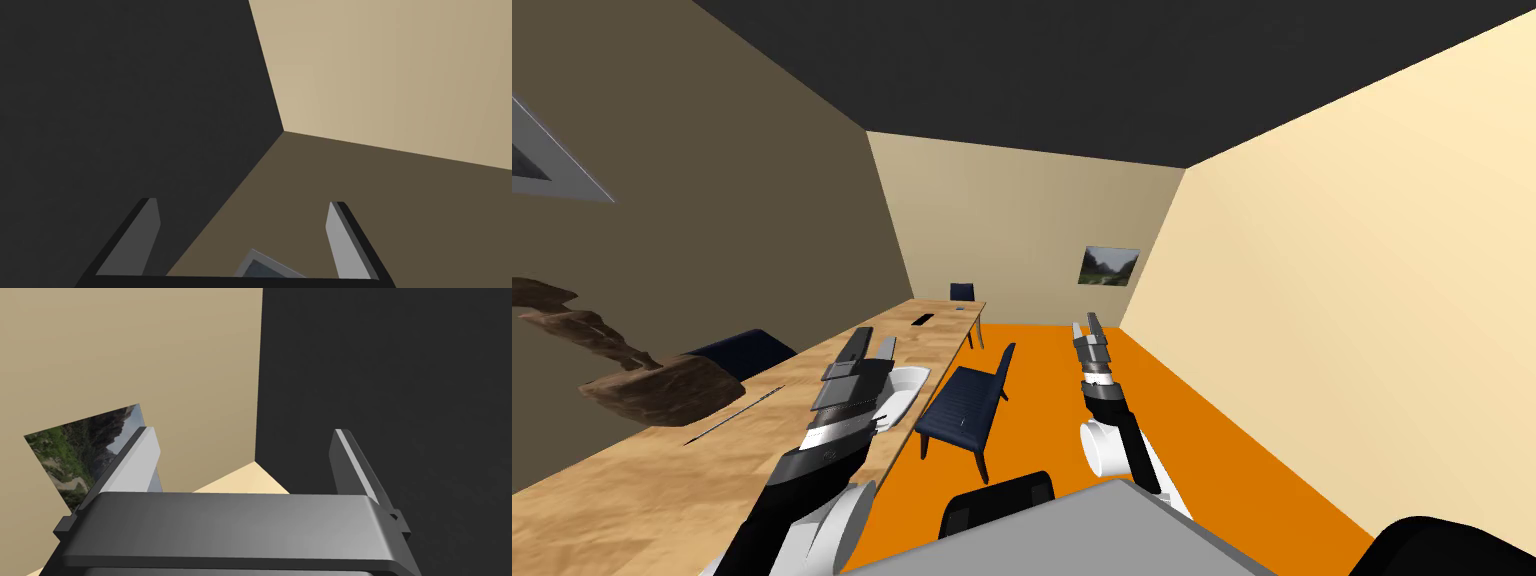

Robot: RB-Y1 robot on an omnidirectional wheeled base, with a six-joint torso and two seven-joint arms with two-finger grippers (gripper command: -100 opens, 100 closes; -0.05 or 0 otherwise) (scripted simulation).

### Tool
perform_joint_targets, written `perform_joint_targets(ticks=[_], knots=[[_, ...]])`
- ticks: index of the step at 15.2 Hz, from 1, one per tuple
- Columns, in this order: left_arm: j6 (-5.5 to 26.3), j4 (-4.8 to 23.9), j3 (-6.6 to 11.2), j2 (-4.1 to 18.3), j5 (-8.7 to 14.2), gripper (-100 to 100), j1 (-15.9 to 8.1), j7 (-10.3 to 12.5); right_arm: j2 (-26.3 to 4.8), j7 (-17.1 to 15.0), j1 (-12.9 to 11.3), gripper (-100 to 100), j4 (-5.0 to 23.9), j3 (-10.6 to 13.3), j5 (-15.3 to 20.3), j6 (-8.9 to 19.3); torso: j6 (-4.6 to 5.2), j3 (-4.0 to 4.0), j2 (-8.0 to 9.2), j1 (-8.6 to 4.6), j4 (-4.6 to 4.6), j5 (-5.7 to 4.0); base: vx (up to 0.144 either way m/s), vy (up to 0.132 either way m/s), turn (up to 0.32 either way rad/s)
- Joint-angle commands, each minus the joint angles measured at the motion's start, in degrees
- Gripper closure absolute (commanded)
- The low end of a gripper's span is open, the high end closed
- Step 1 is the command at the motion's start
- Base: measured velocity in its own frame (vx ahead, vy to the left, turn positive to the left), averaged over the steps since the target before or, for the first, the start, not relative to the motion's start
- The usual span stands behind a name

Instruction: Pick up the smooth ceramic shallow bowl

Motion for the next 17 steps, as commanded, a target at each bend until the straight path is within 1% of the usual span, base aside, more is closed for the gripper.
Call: perform_joint_targets(ticks=[1,2,3,4,7,8,10,11,12,13,14,15,16,17], knots=[[0.6,0.1,0.08,2.3,0.2,-100,0.1,0.0,0.0,0.0,0.0,0,0.0,0.0,0.0,0.0,0.0,0.0,0.0,0.0,0.0,0.0,-0.003,0.003,-0.019],[1.2,0.2,0.16,3.7,0.4,-100,0.1,0.1,0.0,0.0,0.0,0,0.0,0.0,0.0,0.0,0.0,0.0,0.01,0.02,0.0,0.0,-0.01,0.01,-0.043],[1.2,0.2,0.16,3.8,0.4,-100,0.1,0.1,0.0,0.0,0.0,0,0.0,0.0,0.0,0.0,0.01,0.01,0.03,0.05,0.0,0.01,-0.011,0.013,-0.035],[2.1,0.4,0.27,5.3,0.6,-100,0.2,0.1,0.0,0.0,0.0,0,0.0,0.0,0.0,0.0,0.0,0.02,0.04,0.07,0.01,0.01,-0.011,0.015,-0.042],[5.6,1.0,0.75,9.1,1.6,-100,0.6,0.3,0.0,0.0,0.0,0,0.0,0.0,0.0,0.0,0.01,0.04,0.08,0.15,0.01,0.03,-0.025,0.03,-0.083],[5.6,1.0,0.75,9.1,1.6,-100,0.6,0.3,0.0,0.0,0.0,0,0.0,0.0,0.0,0.0,0.01,0.06,0.12,0.17,0.02,0.03,-0.03,0.038,-0.071],[8.5,1.5,1.18,11.1,2.6,-100,0.9,0.5,0.0,0.0,0.0,0,0.0,0.0,0.0,0.0,0.01,0.06,0.11,0.18,0.02,0.04,-0.024,0.038,-0.092],[8.8,1.5,1.18,11.1,2.6,-100,0.9,0.5,0.0,0.0,0.0,0,0.0,0.0,0.0,0.0,0.02,0.06,0.12,0.2,0.02,0.04,-0.026,0.037,-0.082],[10.6,1.8,1.43,11.9,3.1,-100,1.1,0.6,0.0,0.0,0.0,0,0.0,0.0,0.0,0.0,0.01,0.06,0.11,0.19,0.02,0.04,-0.025,0.033,-0.086],[10.6,1.8,1.43,11.9,3.1,-100,1.1,0.6,0.0,0.0,0.0,0,0.0,0.0,0.0,0.0,0.01,0.06,0.11,0.18,0.02,0.04,-0.025,0.03,-0.062],[12.5,2.1,1.69,12.6,3.6,-100,1.3,0.7,0.0,0.0,0.0,0,0.0,0.0,0.0,0.0,0.0,0.06,0.11,0.17,0.02,0.04,-0.026,0.03,-0.076],[12.5,2.1,1.69,12.6,3.6,-100,1.3,0.7,0.0,0.0,0.0,0,0.0,0.0,0.0,0.0,0.01,0.06,0.11,0.16,0.02,0.04,-0.024,0.028,-0.074],[14.5,2.5,1.97,13.3,4.2,-100,1.5,0.8,0.0,0.0,0.0,0,0.0,0.0,0.0,0.0,0.01,0.06,0.1,0.15,0.02,0.03,-0.027,0.032,-0.099],[14.6,2.5,1.97,13.3,4.2,-100,1.5,0.8,0.0,0.0,0.0,0,0.0,0.0,0.0,0.0,0.01,0.06,0.11,0.16,0.02,0.03,-0.026,0.034,-0.08]])
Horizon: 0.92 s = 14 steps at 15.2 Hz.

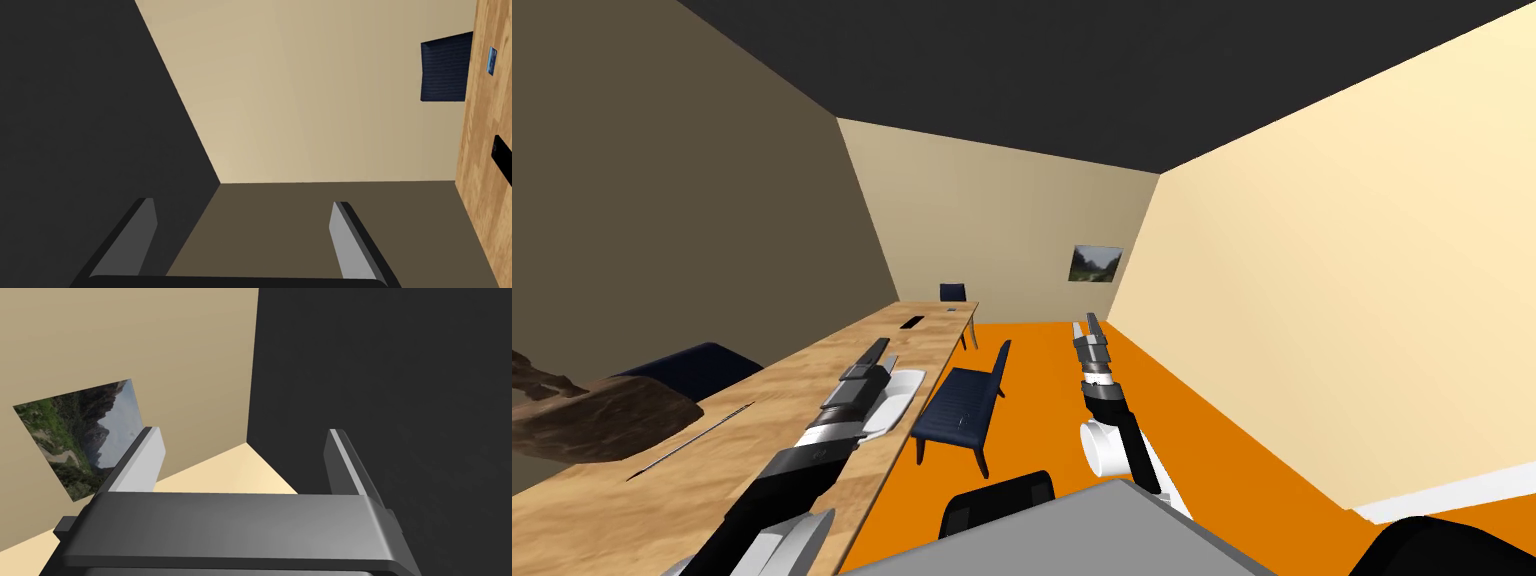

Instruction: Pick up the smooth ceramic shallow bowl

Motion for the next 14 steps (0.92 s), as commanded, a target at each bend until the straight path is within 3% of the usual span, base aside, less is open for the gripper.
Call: perform_joint_targets(ticks=[1,3,8,10,11,14], knots=[[2.9,0.2,0.28,0.7,0.8,-100,0.6,0.1,0.0,0.0,0.0,0,0.0,0.0,0.0,0.0,0.0,0.0,0.0,0.0,0.0,0.0,-0.023,0.034,-0.087],[3.1,0.2,0.28,0.7,0.8,-100,0.6,0.1,0.0,0.0,0.0,0,0.0,0.0,0.0,0.0,0.0,-0.01,-0.01,0.01,0.0,0.0,-0.018,0.031,-0.051],[9.7,1.3,1.24,1.9,2.8,-100,1.3,0.5,0.0,0.0,0.0,0,0.0,0.0,0.0,0.0,0.0,-0.01,-0.02,0.01,0.0,0.0,-0.024,0.032,-0.094],[10.1,1.3,1.24,1.9,2.8,-100,1.3,0.5,0.0,0.0,0.0,0,0.0,0.0,0.0,0.0,0.0,0.0,0.0,0.03,0.0,0.01,-0.027,0.034,-0.039],[12.5,1.8,1.58,2.1,3.5,-100,1.5,0.7,0.0,0.0,0.0,0,0.0,0.0,0.0,0.0,-0.01,0.0,-0.01,0.0,0.0,0.0,-0.023,0.028,-0.214],[15.0,2.2,1.94,2.3,4.2,-100,1.8,0.8,0.0,0.0,0.0,0,0.0,0.0,0.0,0.0,0.01,-0.01,-0.02,0.01,0.0,0.0,-0.023,0.035,-0.07]])
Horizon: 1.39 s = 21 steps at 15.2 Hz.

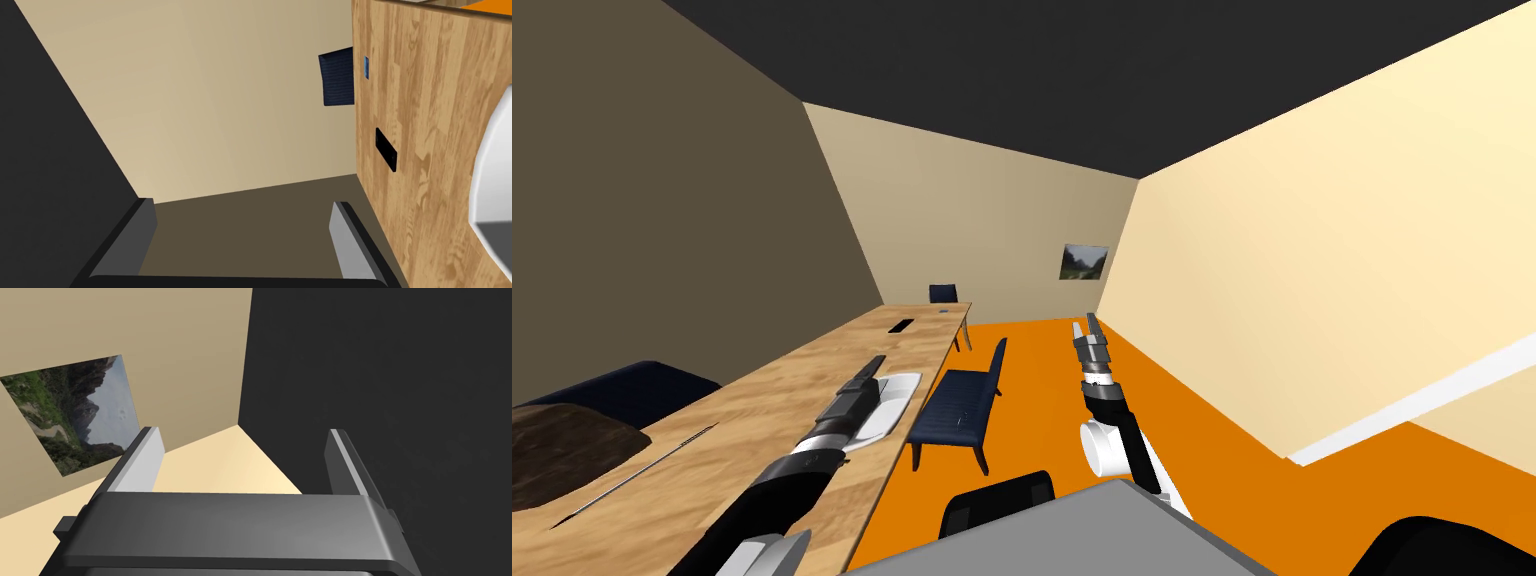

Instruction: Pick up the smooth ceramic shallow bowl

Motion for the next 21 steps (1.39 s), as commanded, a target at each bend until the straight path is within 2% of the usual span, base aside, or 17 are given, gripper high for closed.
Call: perform_joint_targets(ticks=[1,4,5,6,7,8,10,11,15,16,18,19,21], knots=[[2.9,0.7,0.38,0.0,0.9,-100,0.1,0.1,0.0,0.0,0.0,0,0.0,0.0,0.0,0.0,0.0,0.0,0.0,0.0,0.0,0.0,-0.024,0.047,-0.121],[6.6,1.1,0.74,0.1,1.6,-100,0.4,0.3,0.0,0.0,0.0,0,0.0,0.0,0.0,0.0,0.01,0.01,0.01,0.04,0.0,0.01,-0.028,0.044,-0.1],[6.6,1.1,0.74,0.1,1.6,-100,0.4,0.3,0.0,0.0,0.0,0,0.0,0.0,0.0,0.0,0.0,0.01,0.01,0.03,0.0,0.01,-0.019,0.028,-0.028],[8.8,1.6,1.11,0.1,2.4,-100,0.6,0.4,0.0,0.0,0.0,0,0.0,0.0,0.0,0.0,-0.01,0.0,-0.01,-0.01,0.0,0.0,-0.019,0.032,-0.087],[9.2,1.6,1.11,0.1,2.4,-100,0.6,0.4,0.0,0.0,0.0,0,0.0,0.0,0.0,0.0,0.0,-0.01,-0.02,-0.02,0.0,0.0,-0.021,0.033,-0.095],[11.0,2.0,1.48,0.0,3.1,-100,0.8,0.6,0.0,0.0,0.0,0,0.0,0.0,0.0,0.0,0.0,-0.01,-0.02,-0.02,0.0,0.0,-0.025,0.032,-0.116],[11.8,2.0,1.48,0.0,3.1,-100,0.8,0.6,0.0,0.0,0.0,0,0.0,0.0,0.0,0.0,0.0,0.0,-0.01,0.0,0.0,0.0,-0.02,0.033,-0.075],[13.8,2.5,1.86,0.0,3.9,-100,1.1,0.7,0.0,0.0,0.0,0,0.0,0.0,0.0,0.0,-0.01,-0.01,-0.03,-0.02,0.0,0.0,-0.016,0.033,-0.104],[17.0,2.9,2.24,-0.2,4.7,-100,1.3,0.9,0.0,0.0,0.0,0,0.0,0.0,0.0,0.0,0.0,-0.02,-0.03,0.02,-0.01,0.01,-0.019,0.037,-0.083],[18.8,3.3,2.61,-0.3,5.4,-100,1.5,1.0,0.0,0.0,0.0,0,0.0,0.0,0.0,0.0,-0.01,-0.02,-0.04,-0.01,-0.01,0.0,-0.015,0.033,-0.08],[19.5,3.3,2.61,-0.3,5.4,-100,1.5,1.0,0.0,0.0,0.0,0,0.0,0.0,0.0,0.0,0.0,-0.03,-0.05,-0.01,-0.01,0.0,-0.015,0.03,-0.074],[21.6,3.7,2.98,-0.5,6.1,-100,1.7,1.2,0.0,0.0,0.0,0,0.0,0.0,0.0,0.0,-0.01,-0.03,-0.06,-0.03,-0.01,0.0,-0.012,0.027,-0.084],[23.7,4.1,3.35,-0.7,6.8,-100,1.9,1.3,0.0,0.0,0.0,0,0.0,0.0,0.0,0.0,0.0,-0.04,-0.07,-0.03,-0.01,0.0,-0.017,0.033,-0.113]])
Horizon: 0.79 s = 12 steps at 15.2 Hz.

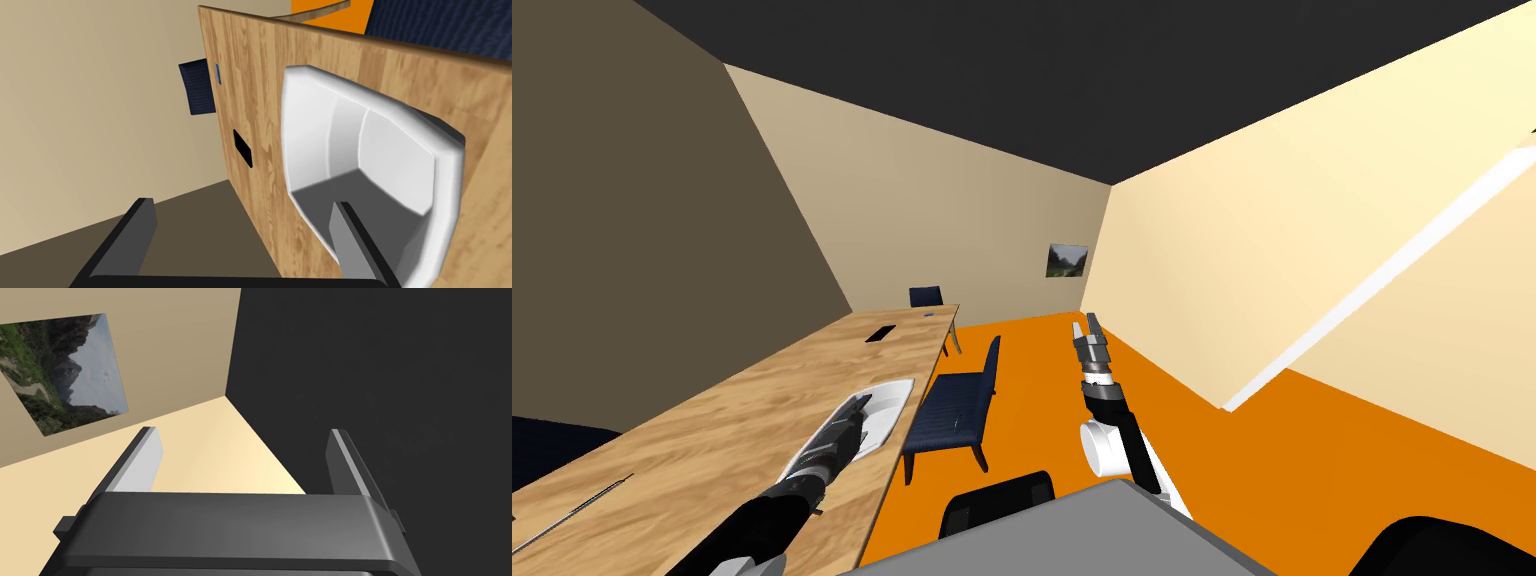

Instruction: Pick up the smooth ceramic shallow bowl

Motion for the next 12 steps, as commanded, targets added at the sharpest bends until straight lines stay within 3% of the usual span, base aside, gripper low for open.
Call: perform_joint_targets(ticks=[1,2,12], knots=[[2.7,0.2,0.32,-0.2,0.6,-100,0.2,0.1,0.0,0.0,0.0,0,0.0,0.0,0.0,0.0,0.0,0.0,0.0,0.0,0.0,0.0,-0.02,0.045,-0.107],[2.7,0.2,0.32,-0.2,0.6,-100,0.2,0.1,0.0,0.0,0.0,0,0.0,0.0,0.0,0.0,-0.01,0.0,0.0,0.03,0.0,0.01,-0.013,0.039,-0.025],[14.0,2.1,2.05,-1.4,3.9,-100,0.9,0.8,0.0,0.0,0.0,0,0.0,0.0,0.0,0.0,-0.02,-0.03,-0.06,0.03,-0.01,0.01,-0.007,0.038,-0.088]])
